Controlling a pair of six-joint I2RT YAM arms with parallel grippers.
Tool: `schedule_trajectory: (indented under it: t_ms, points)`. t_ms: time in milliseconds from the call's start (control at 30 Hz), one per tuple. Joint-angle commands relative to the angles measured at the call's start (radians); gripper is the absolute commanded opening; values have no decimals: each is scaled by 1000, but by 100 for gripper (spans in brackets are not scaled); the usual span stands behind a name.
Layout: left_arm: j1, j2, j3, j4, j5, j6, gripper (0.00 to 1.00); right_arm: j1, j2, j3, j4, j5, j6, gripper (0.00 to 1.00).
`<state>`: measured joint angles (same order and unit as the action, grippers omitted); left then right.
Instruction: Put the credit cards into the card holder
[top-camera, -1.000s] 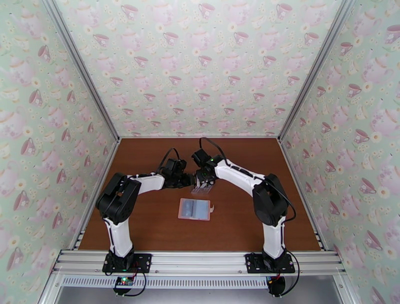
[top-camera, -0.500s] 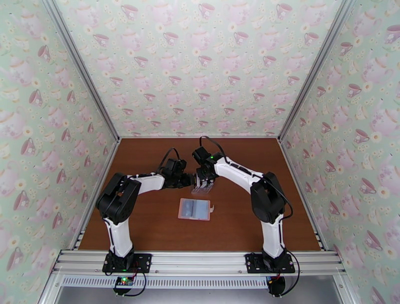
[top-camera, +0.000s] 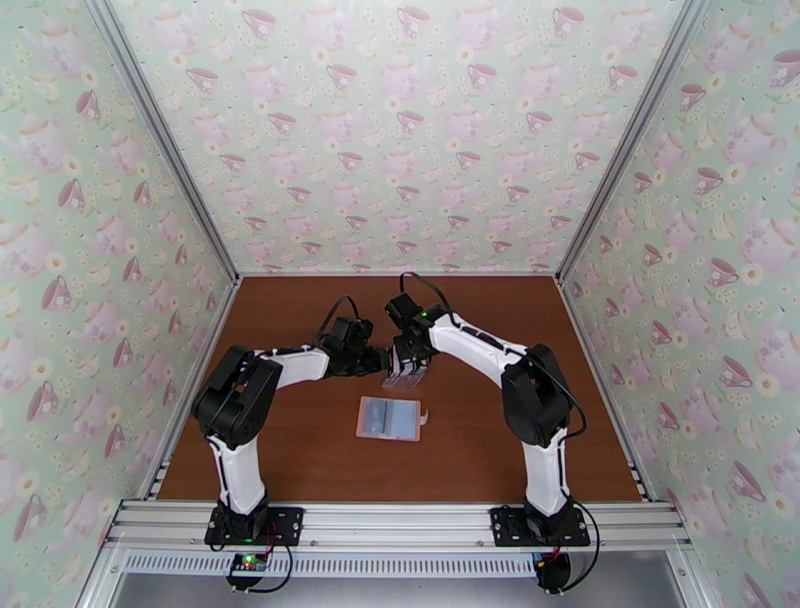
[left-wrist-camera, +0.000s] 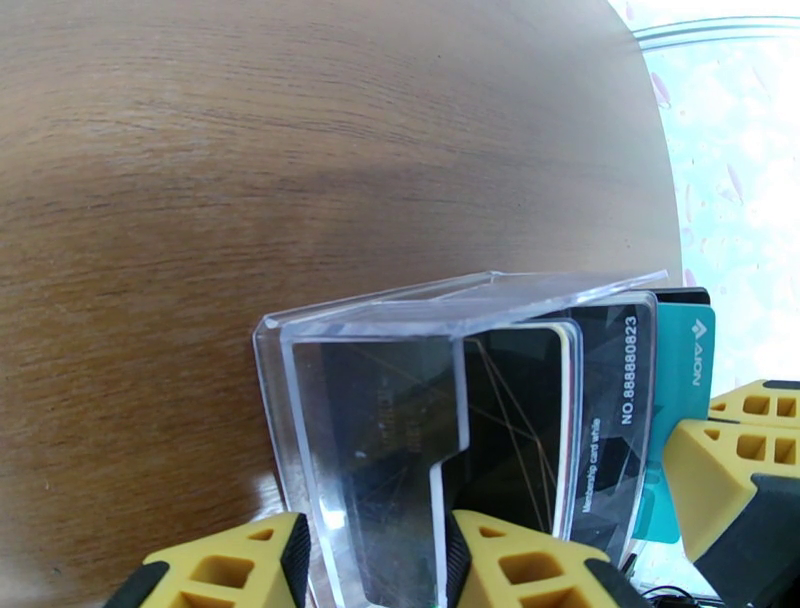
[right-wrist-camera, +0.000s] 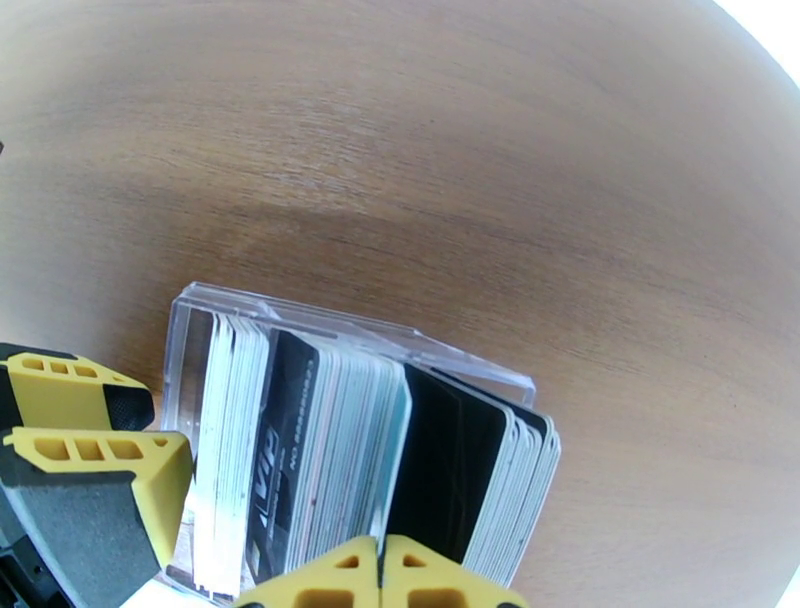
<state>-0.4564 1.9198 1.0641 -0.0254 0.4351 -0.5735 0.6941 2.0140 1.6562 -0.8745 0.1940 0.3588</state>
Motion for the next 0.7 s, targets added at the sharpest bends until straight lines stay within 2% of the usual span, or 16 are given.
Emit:
schedule_trajectory:
  t_ms: [0, 200, 667]
  points:
    - [8, 30, 15, -37, 12, -3, 42, 2, -52, 4, -22, -13, 7, 3]
    - [7, 23, 9, -21, 22, -6, 42, 2, -110, -12, -21, 7, 29, 0]
    - [5, -7, -5, -4, 29, -6, 42, 1, -249, -67, -15, 30, 75, 0]
